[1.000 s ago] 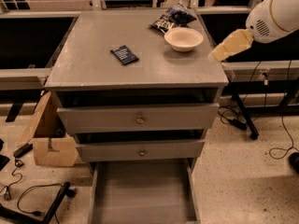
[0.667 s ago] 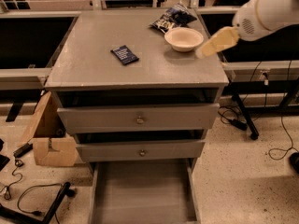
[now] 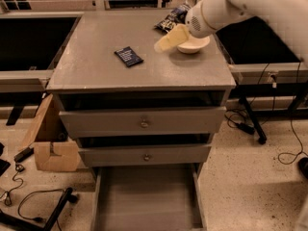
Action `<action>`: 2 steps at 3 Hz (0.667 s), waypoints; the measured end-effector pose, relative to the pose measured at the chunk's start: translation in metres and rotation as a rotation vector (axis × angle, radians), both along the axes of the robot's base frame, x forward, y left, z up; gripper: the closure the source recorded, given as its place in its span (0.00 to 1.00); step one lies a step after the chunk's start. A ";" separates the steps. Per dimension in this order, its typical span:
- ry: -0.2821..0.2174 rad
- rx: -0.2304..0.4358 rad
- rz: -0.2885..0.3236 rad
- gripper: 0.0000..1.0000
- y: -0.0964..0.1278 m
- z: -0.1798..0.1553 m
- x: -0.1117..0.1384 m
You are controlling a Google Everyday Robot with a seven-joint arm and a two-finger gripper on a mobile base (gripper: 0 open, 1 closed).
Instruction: Place rxbar blueberry into bottom drawer
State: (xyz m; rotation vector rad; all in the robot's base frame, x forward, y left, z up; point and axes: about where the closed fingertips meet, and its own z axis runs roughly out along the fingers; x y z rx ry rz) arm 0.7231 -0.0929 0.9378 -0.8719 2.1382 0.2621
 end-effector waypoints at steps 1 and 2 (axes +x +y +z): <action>0.023 0.033 0.026 0.00 0.060 -0.011 0.021; 0.002 0.039 0.037 0.00 0.099 -0.018 0.041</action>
Offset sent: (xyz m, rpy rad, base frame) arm 0.0670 0.1425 -0.0217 0.0490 -0.0352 0.0427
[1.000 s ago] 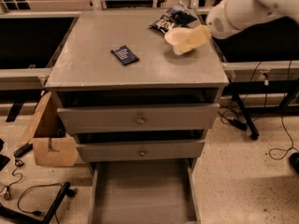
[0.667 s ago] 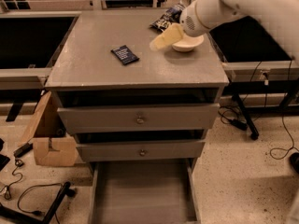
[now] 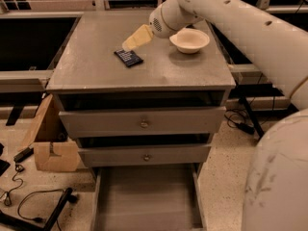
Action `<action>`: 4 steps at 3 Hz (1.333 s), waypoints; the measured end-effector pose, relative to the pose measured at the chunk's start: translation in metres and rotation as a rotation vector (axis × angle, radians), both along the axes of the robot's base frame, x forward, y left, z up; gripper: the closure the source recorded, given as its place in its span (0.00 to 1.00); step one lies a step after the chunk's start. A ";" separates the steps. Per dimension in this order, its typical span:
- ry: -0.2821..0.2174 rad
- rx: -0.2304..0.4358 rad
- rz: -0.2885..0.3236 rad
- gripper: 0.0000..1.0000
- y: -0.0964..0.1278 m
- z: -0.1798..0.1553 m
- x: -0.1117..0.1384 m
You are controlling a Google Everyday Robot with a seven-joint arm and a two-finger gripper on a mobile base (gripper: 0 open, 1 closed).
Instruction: Place rxbar blueberry into bottom drawer
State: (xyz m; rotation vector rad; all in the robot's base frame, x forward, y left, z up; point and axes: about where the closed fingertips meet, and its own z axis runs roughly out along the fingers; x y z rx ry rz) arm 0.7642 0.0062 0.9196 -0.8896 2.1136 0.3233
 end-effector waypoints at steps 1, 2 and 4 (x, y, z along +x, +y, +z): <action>0.002 -0.004 0.001 0.00 0.004 -0.002 0.004; 0.018 -0.032 -0.016 0.00 0.008 -0.017 0.027; 0.092 -0.019 0.002 0.00 0.041 -0.047 0.063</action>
Offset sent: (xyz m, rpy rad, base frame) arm 0.0557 0.0084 -0.0282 -0.0651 0.0301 -0.0425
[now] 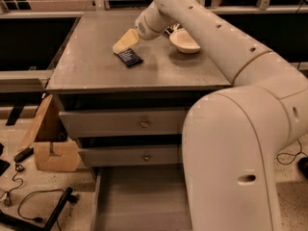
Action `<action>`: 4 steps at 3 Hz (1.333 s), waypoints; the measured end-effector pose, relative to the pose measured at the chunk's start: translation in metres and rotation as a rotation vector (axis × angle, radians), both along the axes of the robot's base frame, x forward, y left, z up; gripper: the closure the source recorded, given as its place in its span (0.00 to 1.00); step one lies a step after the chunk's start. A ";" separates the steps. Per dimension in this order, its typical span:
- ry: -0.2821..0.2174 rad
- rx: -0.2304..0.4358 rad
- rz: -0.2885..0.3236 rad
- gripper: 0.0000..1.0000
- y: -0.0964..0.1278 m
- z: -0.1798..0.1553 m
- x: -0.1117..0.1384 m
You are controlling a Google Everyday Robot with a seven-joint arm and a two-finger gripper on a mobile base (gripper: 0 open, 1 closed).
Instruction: Place rxbar blueberry into bottom drawer
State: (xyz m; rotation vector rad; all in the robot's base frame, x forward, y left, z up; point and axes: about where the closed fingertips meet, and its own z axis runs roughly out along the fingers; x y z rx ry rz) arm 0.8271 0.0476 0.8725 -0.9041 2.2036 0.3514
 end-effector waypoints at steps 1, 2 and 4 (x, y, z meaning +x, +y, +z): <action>0.035 0.021 0.034 0.00 0.026 -0.010 -0.001; 0.057 -0.003 0.028 0.00 0.034 -0.022 -0.004; 0.107 -0.052 -0.011 0.27 0.027 -0.056 -0.011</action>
Offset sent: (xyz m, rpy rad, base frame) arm -0.0117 0.0358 -0.0388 -0.0546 0.0841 0.0052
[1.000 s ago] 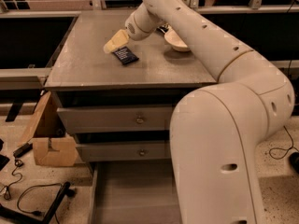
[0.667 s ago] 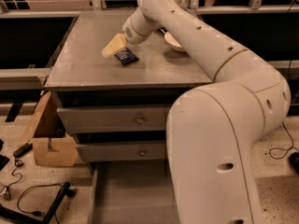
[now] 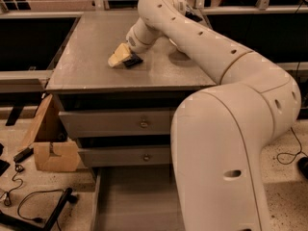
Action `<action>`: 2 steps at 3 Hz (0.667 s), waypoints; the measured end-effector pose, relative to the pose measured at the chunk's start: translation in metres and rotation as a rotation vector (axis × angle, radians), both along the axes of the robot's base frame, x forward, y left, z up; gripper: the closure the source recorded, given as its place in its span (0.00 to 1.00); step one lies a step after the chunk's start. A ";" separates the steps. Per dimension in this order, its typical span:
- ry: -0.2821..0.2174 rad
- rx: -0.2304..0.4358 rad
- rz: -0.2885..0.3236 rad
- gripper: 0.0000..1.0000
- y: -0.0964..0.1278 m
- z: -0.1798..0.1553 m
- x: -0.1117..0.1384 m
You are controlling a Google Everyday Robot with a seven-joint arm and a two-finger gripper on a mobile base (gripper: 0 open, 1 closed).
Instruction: Place rxbar blueberry into bottom drawer
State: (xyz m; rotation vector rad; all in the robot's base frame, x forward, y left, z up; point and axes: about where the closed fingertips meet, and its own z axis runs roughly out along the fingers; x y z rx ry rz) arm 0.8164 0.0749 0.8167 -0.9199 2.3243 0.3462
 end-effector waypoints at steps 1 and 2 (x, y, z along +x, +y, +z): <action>0.000 0.000 0.000 0.50 0.000 0.000 0.000; 0.000 0.000 0.000 0.73 0.000 0.000 0.000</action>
Offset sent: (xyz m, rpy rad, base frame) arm 0.0000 0.0000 0.0000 0.0000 0.0000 0.0000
